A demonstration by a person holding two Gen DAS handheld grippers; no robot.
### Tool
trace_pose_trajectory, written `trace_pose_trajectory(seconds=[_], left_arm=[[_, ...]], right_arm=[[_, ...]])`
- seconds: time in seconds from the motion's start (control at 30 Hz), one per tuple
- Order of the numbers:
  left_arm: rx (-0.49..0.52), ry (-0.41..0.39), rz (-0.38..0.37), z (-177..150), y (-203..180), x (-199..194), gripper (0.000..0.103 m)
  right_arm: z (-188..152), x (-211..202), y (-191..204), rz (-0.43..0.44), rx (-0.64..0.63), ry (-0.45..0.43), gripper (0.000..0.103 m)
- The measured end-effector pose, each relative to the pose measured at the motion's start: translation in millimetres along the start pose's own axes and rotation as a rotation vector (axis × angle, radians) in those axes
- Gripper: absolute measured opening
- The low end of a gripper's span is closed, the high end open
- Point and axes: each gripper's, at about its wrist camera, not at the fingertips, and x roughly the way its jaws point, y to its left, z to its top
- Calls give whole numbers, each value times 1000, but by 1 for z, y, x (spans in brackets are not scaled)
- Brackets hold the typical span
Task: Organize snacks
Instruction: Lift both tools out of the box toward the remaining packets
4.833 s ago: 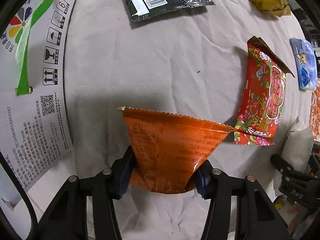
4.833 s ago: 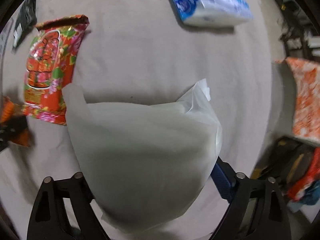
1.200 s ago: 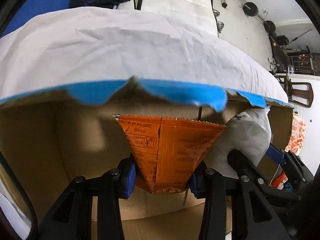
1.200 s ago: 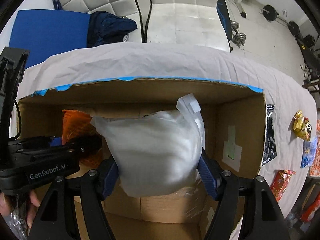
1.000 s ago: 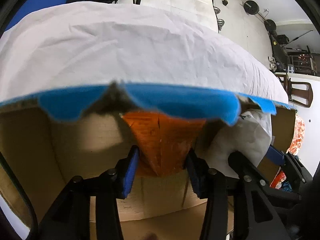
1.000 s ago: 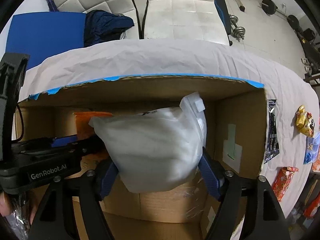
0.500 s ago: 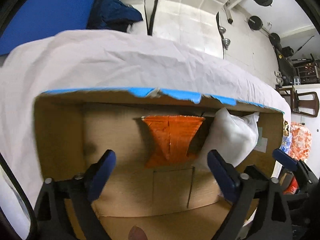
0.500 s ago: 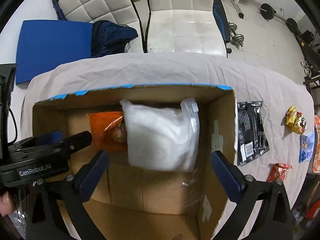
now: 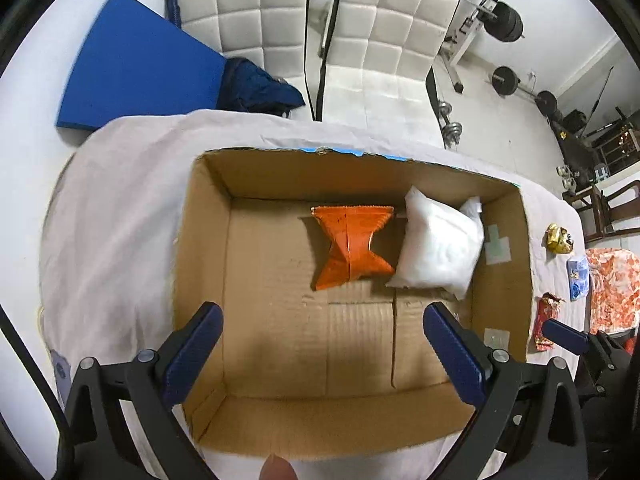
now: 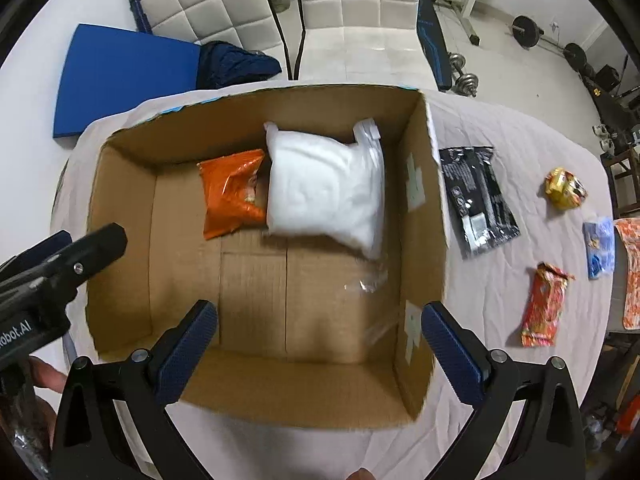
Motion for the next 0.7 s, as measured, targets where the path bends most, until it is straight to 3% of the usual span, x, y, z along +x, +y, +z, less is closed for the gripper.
trace_pose_trajectory(seconds=[0.23, 0.5, 0.7], left_arm=[[5, -84, 51, -32, -12, -37, 103], [-5, -142, 51, -67, -20, -82, 103], [2, -187, 59, -75, -45, -113, 103]], right_arm=[[-40, -48, 2, -1, -21, -92, 103], [-68, -92, -5, 52, -33, -147, 103], [-75, -116, -39, 105, -17, -163, 103]])
